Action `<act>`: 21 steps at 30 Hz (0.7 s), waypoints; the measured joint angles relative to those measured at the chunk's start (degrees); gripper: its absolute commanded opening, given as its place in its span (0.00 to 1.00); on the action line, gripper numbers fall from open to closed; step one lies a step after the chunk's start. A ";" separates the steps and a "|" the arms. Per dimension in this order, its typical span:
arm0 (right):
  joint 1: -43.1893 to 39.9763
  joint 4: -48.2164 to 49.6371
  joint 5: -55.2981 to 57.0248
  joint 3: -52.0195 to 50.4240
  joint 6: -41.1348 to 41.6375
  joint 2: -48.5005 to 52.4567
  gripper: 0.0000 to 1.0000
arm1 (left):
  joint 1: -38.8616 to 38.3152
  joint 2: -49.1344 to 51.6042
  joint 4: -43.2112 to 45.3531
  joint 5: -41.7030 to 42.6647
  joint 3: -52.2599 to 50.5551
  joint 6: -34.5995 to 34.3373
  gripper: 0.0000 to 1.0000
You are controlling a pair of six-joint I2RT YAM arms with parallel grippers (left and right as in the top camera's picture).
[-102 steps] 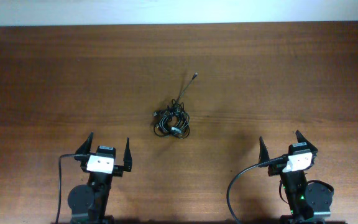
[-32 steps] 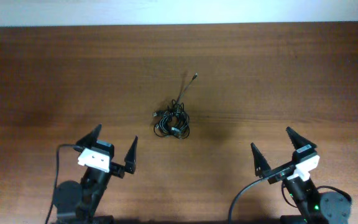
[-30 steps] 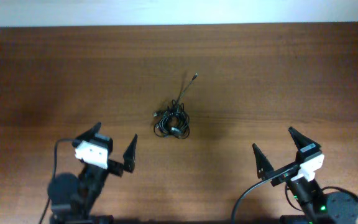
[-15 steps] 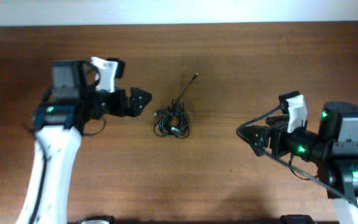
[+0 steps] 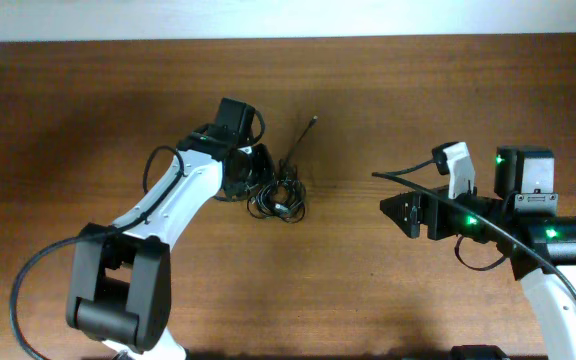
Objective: Untangle cables
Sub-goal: 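Move both grippers forward toward the black cable bundle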
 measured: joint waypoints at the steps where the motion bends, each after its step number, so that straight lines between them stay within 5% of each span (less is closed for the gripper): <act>1: 0.00 -0.17 0.00 0.00 -0.04 0.04 0.86 | 0.00 0.87 0.00 -0.24 0.00 -0.20 0.36; 8: 0.00 -0.20 0.00 0.00 -0.09 0.07 0.86 | 0.00 1.75 -0.04 -4.68 0.00 -0.61 0.13; 9: 0.00 -0.20 0.00 0.00 -0.04 0.07 0.85 | 0.00 1.75 -0.04 -4.70 0.00 -0.61 0.00; 14: 0.00 -0.20 0.00 0.00 2.99 0.07 0.85 | 0.00 1.75 0.04 -3.17 0.02 2.25 0.00; 18: 0.00 0.00 0.00 0.00 6.51 0.17 0.84 | 0.00 1.73 -0.39 8.00 5.44 8.61 0.00; 21: 0.00 2.43 -0.02 0.00 12.31 0.44 0.80 | 0.00 1.62 -0.26 12.85 6.64 6.82 0.00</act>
